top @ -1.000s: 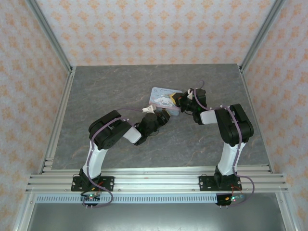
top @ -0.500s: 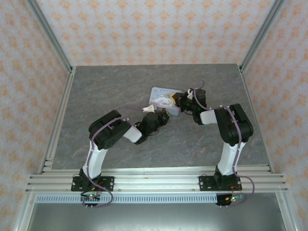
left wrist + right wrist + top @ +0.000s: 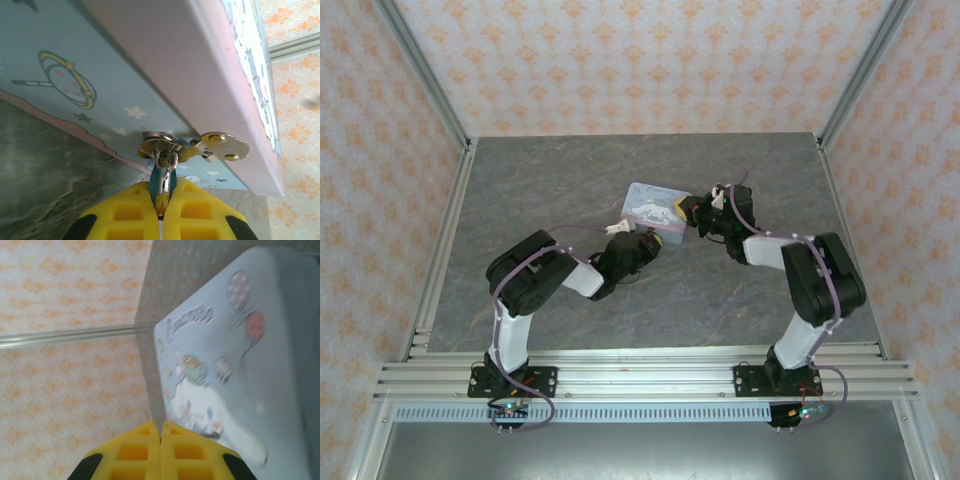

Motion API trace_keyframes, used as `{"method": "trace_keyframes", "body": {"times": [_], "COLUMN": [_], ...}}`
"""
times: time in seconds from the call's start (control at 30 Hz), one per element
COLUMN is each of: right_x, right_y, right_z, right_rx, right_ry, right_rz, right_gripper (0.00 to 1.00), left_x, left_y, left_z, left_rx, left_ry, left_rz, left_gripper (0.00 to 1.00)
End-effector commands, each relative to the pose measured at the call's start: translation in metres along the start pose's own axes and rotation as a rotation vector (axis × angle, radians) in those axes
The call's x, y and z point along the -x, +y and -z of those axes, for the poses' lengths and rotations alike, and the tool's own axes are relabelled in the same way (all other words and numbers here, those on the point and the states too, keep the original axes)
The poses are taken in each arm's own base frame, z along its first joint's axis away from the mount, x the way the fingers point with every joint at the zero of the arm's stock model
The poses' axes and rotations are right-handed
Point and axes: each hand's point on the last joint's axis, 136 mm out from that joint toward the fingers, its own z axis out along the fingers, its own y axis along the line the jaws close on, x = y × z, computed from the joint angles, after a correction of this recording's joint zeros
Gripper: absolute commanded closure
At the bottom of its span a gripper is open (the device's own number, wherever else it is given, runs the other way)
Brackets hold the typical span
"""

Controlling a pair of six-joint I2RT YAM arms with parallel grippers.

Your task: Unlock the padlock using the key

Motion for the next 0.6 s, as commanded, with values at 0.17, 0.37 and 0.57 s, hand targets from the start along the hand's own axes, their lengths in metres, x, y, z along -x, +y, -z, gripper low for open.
{"method": "trace_keyframes", "body": {"times": [0.17,0.37,0.57], "right_x": [-0.075,-0.109,-0.122], "right_y": [-0.005,-0.032,-0.054], "right_z": [0.036,0.058,0.071], "right_rx": [-0.026,-0.058,-0.064], "right_ry": [0.094,0.102,0.093], "right_rz": [0.104,0.121,0.119], "right_gripper": [1.00,1.00,1.00], "left_x": [0.002,0.006,-0.001], "left_y": [-0.008,-0.022,-0.032], "left_z": [0.030,0.040,0.042], "left_rx": [0.019,-0.032,-0.085], "left_ry": [0.109,0.183,0.242], "left_rz": [0.002,-0.013,-0.015], "left_gripper": [1.00,1.00,1.00]}}
